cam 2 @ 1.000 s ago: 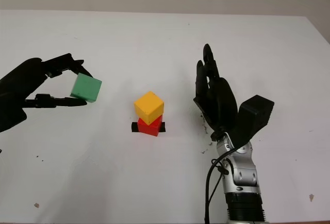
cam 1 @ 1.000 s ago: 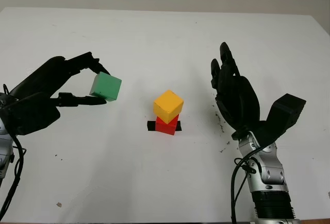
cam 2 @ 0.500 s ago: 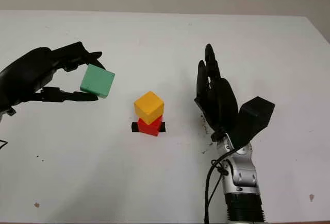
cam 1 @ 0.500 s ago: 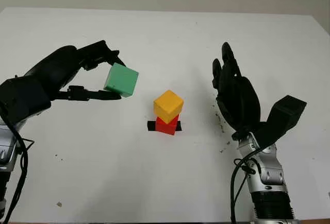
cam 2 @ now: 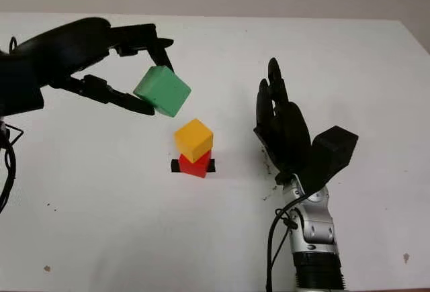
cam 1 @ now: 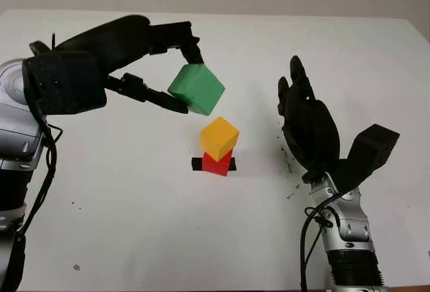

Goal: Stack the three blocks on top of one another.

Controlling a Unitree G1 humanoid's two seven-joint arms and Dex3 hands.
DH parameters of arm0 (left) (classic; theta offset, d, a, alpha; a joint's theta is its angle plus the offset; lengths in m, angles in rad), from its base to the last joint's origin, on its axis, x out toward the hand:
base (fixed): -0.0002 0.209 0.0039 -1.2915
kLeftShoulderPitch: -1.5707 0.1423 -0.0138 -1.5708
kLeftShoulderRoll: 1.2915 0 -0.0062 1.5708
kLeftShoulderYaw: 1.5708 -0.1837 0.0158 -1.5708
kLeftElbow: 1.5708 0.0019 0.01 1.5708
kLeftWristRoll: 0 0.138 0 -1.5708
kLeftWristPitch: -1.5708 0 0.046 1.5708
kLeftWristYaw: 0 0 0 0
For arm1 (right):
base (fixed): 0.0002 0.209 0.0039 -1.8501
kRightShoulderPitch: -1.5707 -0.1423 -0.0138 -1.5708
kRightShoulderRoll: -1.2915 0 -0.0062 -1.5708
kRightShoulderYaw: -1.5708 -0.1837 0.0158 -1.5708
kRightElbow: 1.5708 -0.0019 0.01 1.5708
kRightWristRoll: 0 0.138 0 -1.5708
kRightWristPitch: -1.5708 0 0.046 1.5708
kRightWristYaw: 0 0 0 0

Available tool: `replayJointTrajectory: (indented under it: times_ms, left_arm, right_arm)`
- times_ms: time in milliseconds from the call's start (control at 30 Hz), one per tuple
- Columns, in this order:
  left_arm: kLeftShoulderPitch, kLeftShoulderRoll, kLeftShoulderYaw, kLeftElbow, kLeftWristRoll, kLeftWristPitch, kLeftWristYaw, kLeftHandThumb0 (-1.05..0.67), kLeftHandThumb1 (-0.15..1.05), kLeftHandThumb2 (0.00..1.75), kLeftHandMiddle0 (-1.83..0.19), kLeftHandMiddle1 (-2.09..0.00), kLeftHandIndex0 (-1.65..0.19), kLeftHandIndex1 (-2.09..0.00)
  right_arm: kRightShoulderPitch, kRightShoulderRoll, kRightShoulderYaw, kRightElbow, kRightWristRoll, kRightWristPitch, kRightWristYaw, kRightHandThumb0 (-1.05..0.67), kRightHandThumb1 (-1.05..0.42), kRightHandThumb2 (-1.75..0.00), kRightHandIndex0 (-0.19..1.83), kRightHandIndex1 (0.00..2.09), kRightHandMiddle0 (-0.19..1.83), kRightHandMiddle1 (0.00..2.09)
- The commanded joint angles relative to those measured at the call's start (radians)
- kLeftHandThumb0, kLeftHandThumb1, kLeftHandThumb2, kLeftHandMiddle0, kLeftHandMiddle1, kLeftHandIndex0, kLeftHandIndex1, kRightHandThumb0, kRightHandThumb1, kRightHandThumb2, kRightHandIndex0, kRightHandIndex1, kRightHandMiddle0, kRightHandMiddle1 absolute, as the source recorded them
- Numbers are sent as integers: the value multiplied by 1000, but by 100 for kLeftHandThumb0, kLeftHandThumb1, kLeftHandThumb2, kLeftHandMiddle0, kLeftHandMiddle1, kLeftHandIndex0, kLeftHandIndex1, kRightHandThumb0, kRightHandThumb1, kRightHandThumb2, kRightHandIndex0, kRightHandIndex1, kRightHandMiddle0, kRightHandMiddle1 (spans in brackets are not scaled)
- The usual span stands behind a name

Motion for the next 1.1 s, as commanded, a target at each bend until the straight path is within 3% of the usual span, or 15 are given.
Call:
replayJointTrajectory:
  times_ms: [0, 267, 433, 633, 833, 1067]
  left_arm:
    - [-69, 10, -33, 8, 34, -6, -30, -43, 100, 5, -26, -6, -33, -150]
    - [-187, -22, -114, 47, 152, -53, -73, -40, 97, 5, -28, -6, -42, -131]
    - [-221, -52, -123, 123, 155, -139, -79, -45, 98, 6, -26, -5, -38, -146]
    - [-233, -68, -125, 195, 152, -204, -96, -46, 101, 6, -24, -4, -35, -149]
    - [-225, -93, -103, 220, 100, -163, -121, -45, 102, 6, -22, -4, -32, -152]
    - [-219, -122, -65, 237, -38, -5, -189, -49, 103, 6, -19, -4, -31, -155]
  right_arm:
    - [-6, 1, 3, 6, -7, -16, 0, -75, -105, -63, -19, 0, -19, 0]
    - [-11, -3, 3, 36, -17, -30, 7, -74, -105, -65, -19, 0, -19, 0]
    - [-6, 0, 0, 34, -16, -21, 1, -76, -105, -63, -19, 0, -19, 0]
    - [-3, -1, -4, 31, -13, -11, -3, -77, -105, -60, -19, 0, -19, 0]
    - [4, 0, -3, 27, -16, -15, 1, -75, -105, -61, -19, 0, -19, 0]
    - [8, 3, -4, 22, -5, -8, -1, -75, -105, -59, -19, 0, -19, 0]
